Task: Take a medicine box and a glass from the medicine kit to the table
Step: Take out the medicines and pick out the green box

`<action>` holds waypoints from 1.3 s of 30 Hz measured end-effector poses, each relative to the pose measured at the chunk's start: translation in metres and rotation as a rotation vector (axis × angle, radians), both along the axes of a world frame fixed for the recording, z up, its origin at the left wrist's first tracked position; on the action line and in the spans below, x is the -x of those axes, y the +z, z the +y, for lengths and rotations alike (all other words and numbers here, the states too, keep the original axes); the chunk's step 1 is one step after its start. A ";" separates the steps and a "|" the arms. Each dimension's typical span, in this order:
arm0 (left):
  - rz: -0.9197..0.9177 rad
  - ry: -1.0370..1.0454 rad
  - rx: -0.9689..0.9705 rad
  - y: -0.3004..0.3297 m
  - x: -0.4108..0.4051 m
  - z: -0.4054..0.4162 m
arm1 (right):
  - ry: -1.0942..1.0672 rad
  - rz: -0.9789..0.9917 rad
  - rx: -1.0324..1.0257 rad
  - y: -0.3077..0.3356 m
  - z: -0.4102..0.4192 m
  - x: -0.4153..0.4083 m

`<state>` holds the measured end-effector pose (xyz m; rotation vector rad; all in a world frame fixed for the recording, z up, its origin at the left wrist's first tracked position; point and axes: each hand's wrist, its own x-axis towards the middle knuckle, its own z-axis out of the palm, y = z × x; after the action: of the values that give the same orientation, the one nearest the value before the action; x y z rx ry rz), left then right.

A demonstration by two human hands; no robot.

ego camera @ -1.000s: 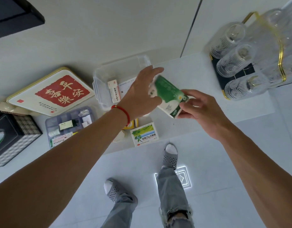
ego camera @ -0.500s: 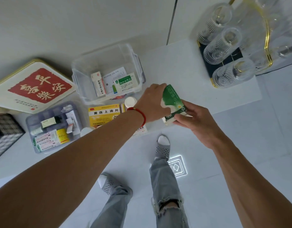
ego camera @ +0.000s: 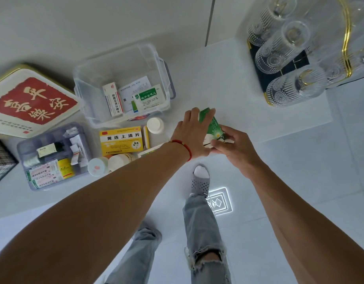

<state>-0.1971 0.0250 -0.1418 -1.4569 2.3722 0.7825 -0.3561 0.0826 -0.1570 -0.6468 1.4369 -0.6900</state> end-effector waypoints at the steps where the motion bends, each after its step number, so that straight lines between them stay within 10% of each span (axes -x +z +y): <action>1: -0.010 -0.020 0.030 -0.003 0.001 0.000 | -0.001 0.028 -0.012 -0.003 -0.001 -0.001; 11: -0.011 -0.026 0.049 -0.018 0.009 -0.003 | 0.191 0.647 0.081 -0.026 -0.005 -0.007; 21: 0.232 0.303 0.023 0.011 -0.025 0.033 | 0.259 0.804 0.060 -0.004 0.000 -0.012; 27: 0.351 0.749 -0.482 0.002 -0.010 0.024 | 0.310 0.738 0.039 -0.006 -0.004 -0.021; 39: 0.596 1.249 -0.695 0.029 -0.002 0.032 | -0.133 0.528 -0.009 0.042 0.037 -0.028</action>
<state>-0.1952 0.0571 -0.1124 -2.4101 0.8514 2.2285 -0.3285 0.1193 -0.1155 -0.7661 1.9828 -0.6412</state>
